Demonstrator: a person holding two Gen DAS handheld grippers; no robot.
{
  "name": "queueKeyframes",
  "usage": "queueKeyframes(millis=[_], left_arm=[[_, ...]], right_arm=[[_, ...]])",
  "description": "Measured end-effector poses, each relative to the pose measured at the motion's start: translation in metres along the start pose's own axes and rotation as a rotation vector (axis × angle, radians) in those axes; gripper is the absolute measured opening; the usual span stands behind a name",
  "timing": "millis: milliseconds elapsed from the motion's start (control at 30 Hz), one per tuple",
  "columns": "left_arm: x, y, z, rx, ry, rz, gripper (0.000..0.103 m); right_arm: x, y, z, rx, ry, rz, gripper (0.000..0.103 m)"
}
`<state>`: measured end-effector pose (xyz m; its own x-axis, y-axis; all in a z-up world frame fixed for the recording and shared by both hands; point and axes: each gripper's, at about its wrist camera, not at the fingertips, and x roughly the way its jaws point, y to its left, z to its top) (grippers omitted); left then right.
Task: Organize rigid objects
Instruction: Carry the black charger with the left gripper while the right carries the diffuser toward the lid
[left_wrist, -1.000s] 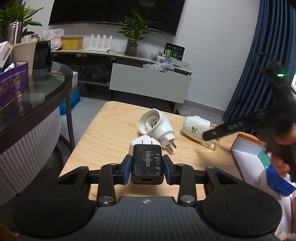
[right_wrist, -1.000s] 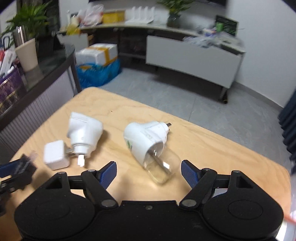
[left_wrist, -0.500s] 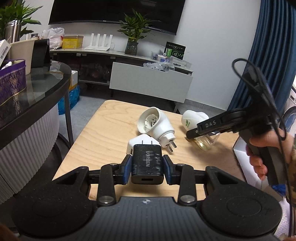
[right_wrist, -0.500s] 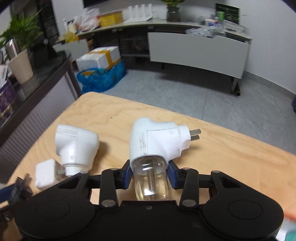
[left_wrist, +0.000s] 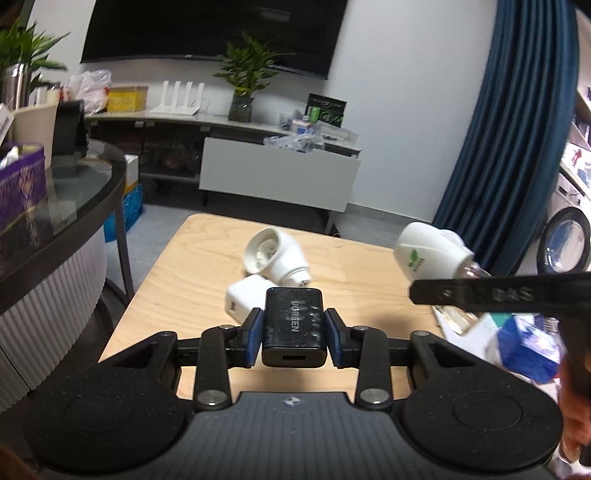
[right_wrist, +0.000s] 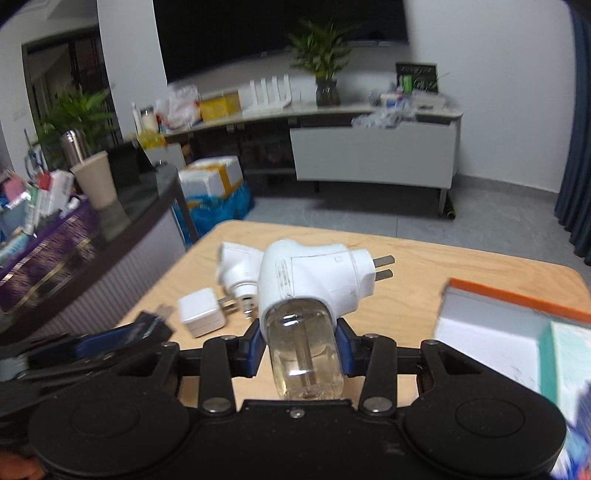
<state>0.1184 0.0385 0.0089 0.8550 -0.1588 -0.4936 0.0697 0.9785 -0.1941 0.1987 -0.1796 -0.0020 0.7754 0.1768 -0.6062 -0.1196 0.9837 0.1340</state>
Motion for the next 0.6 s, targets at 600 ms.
queueKeyframes(millis=[600], left_arm=[[-0.072, -0.075, -0.018, 0.069, -0.021, -0.108, 0.036]], right_arm=[[-0.166, -0.016, -0.072, 0.099, -0.165, -0.149, 0.049]])
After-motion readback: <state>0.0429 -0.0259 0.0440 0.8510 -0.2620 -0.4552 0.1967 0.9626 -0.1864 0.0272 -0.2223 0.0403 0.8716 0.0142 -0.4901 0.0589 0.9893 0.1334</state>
